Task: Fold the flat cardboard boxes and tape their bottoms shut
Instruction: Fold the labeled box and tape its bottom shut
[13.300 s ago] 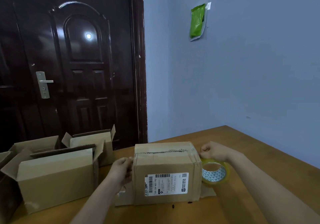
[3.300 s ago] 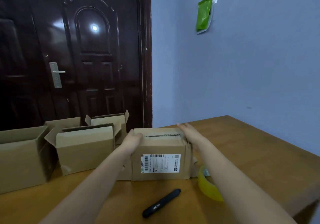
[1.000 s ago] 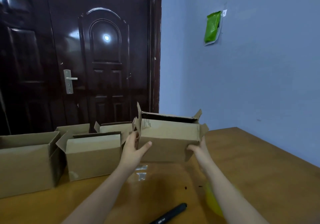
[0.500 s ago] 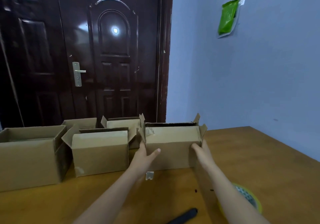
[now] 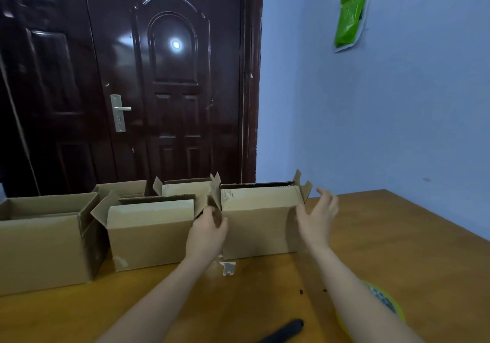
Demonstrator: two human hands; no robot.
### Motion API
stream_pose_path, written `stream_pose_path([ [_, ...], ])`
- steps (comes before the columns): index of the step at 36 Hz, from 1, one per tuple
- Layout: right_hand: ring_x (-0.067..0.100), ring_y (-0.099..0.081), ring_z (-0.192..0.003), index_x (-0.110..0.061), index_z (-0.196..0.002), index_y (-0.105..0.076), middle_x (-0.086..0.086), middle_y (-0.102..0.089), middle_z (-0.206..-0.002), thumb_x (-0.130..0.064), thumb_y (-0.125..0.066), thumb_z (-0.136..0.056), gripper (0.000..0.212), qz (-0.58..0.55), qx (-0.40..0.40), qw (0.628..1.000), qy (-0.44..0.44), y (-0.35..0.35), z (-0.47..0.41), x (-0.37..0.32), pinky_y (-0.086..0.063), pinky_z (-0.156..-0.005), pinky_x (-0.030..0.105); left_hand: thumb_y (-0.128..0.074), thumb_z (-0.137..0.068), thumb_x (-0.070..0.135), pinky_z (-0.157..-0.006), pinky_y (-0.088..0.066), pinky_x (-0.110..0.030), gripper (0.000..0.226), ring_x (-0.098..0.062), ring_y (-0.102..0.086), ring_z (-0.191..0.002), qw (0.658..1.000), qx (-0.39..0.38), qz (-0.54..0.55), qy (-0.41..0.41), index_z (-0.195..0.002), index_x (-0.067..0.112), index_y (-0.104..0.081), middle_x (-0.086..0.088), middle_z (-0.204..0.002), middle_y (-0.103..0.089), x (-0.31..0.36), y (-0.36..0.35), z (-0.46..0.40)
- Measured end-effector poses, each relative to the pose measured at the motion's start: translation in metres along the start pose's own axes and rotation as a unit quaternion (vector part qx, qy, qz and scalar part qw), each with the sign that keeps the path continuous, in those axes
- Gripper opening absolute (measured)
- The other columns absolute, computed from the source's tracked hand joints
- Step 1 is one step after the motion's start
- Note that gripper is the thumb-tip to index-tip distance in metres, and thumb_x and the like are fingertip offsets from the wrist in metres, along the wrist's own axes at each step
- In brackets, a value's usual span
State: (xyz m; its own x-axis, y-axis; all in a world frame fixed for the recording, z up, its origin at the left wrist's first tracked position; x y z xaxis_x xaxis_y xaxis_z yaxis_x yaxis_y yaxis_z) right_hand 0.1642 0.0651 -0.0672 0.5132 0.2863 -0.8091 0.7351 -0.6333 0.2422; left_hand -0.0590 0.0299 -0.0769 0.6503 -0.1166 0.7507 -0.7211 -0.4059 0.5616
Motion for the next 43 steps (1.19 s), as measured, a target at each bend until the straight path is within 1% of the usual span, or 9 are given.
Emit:
stream_pose_path([
  [3, 0.022, -0.038, -0.119, -0.007, -0.121, -0.049, 0.008, -0.043, -0.126, -0.008, -0.064, -0.076, 0.047, 0.072, 0.042, 0.986, 0.146, 0.006, -0.001, -0.024, -0.032, -0.102, 0.039, -0.055, -0.092, 0.025, -0.057, -0.054, -0.034, 0.009, -0.013, -0.058, -0.061, 0.992, 0.086, -0.059, -0.068, -0.088, 0.017, -0.051, 0.003, -0.068, -0.059, 0.011, 0.01, 0.007],
  [7, 0.016, -0.037, -0.127, -0.016, -0.132, -0.045, -0.001, -0.045, -0.133, -0.022, -0.059, -0.086, 0.049, 0.118, -0.169, 0.947, 0.247, 0.002, -0.006, -0.049, -0.027, -0.11, 0.036, -0.052, -0.092, 0.015, -0.046, -0.037, -0.023, 0.017, -0.009, -0.044, -0.052, 0.977, 0.111, -0.056, -0.173, -0.076, 0.015, -0.045, 0.006, -0.06, -0.045, 0.031, 0.02, 0.004],
  [11, 0.017, -0.024, -0.139, -0.023, -0.145, -0.028, -0.002, -0.034, -0.148, -0.048, -0.052, -0.09, 0.065, 0.228, -0.291, 0.897, 0.241, -0.011, -0.017, -0.055, -0.011, -0.117, 0.04, -0.048, -0.093, 0.015, -0.059, -0.041, -0.027, 0.004, -0.013, -0.047, -0.073, 0.951, 0.098, -0.125, -0.264, -0.089, 0.014, -0.049, 0.003, -0.08, -0.049, 0.062, 0.024, -0.015],
  [15, 0.021, -0.019, -0.142, -0.024, -0.15, -0.016, 0.002, -0.029, -0.151, -0.055, -0.051, -0.088, 0.078, 0.264, -0.345, 0.879, 0.194, -0.018, -0.021, -0.054, -0.002, -0.118, 0.048, -0.04, -0.097, 0.023, -0.086, -0.038, -0.034, 0.021, -0.02, -0.051, -0.1, 0.94, -0.003, -0.221, -0.26, -0.111, 0.012, -0.051, -0.002, -0.107, -0.057, 0.076, 0.014, -0.04],
  [19, 0.024, -0.022, -0.136, -0.024, -0.147, -0.021, 0.003, -0.031, -0.142, -0.045, -0.061, -0.085, 0.077, 0.295, -0.35, 0.865, 0.207, -0.025, -0.025, -0.051, -0.012, -0.116, 0.048, -0.038, -0.097, 0.029, -0.089, -0.042, -0.038, 0.029, -0.024, -0.053, -0.105, 0.922, -0.11, -0.29, -0.231, -0.117, 0.013, -0.051, -0.003, -0.114, -0.058, 0.074, 0.006, -0.053],
  [23, 0.021, -0.032, -0.119, -0.025, -0.127, -0.049, -0.002, -0.037, -0.12, -0.036, -0.063, -0.086, 0.044, 0.301, -0.346, 0.854, 0.247, -0.028, -0.028, -0.049, -0.032, -0.102, 0.036, -0.036, -0.097, 0.035, -0.083, -0.044, -0.039, 0.03, -0.024, -0.052, -0.103, 0.928, -0.151, -0.292, -0.175, -0.112, 0.014, -0.051, -0.004, -0.115, -0.055, 0.07, 0.002, -0.059],
  [26, 0.021, -0.03, -0.122, -0.022, -0.129, -0.048, -0.001, -0.036, -0.126, -0.04, -0.061, -0.087, 0.048, 0.3, -0.356, 0.853, 0.237, -0.031, -0.026, -0.048, -0.032, -0.103, 0.037, -0.037, -0.097, 0.035, -0.086, -0.039, -0.039, 0.032, -0.025, -0.05, -0.11, 0.929, -0.147, -0.297, -0.166, -0.117, 0.015, -0.052, -0.003, -0.12, -0.054, 0.068, 0.001, -0.062],
  [32, 0.024, -0.016, -0.138, -0.022, -0.149, -0.018, 0.003, -0.029, -0.148, -0.047, -0.05, -0.091, 0.07, 0.327, -0.387, 0.837, 0.204, -0.032, -0.027, -0.046, -0.016, -0.113, 0.044, -0.043, -0.094, 0.022, -0.108, -0.025, -0.04, 0.025, -0.026, -0.038, -0.12, 0.947, -0.185, -0.22, -0.143, -0.112, 0.012, -0.056, -0.008, -0.117, -0.049, 0.063, 0.0, -0.072],
  [43, 0.021, -0.034, -0.12, -0.022, -0.113, -0.048, -0.003, -0.048, -0.12, -0.032, -0.068, -0.081, 0.038, 0.296, -0.313, 0.864, 0.259, -0.033, -0.033, -0.052, -0.017, -0.113, 0.047, -0.036, -0.096, 0.03, -0.113, -0.017, -0.041, 0.042, -0.027, -0.037, -0.132, 0.966, -0.201, -0.143, -0.078, -0.131, 0.013, -0.054, -0.006, -0.137, -0.05, 0.072, 0.005, -0.081],
])
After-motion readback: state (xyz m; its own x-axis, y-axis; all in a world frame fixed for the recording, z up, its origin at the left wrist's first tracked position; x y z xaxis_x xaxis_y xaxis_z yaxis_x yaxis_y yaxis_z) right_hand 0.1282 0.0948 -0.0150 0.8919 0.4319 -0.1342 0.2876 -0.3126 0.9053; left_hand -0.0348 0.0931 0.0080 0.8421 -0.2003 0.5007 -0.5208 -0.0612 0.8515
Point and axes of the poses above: each hand's wrist, its own z-axis away from the middle knuckle, its own y-axis out of the back of the hand, x = y × z, the point moved 1 cm from there along -z, towards the middle knuckle
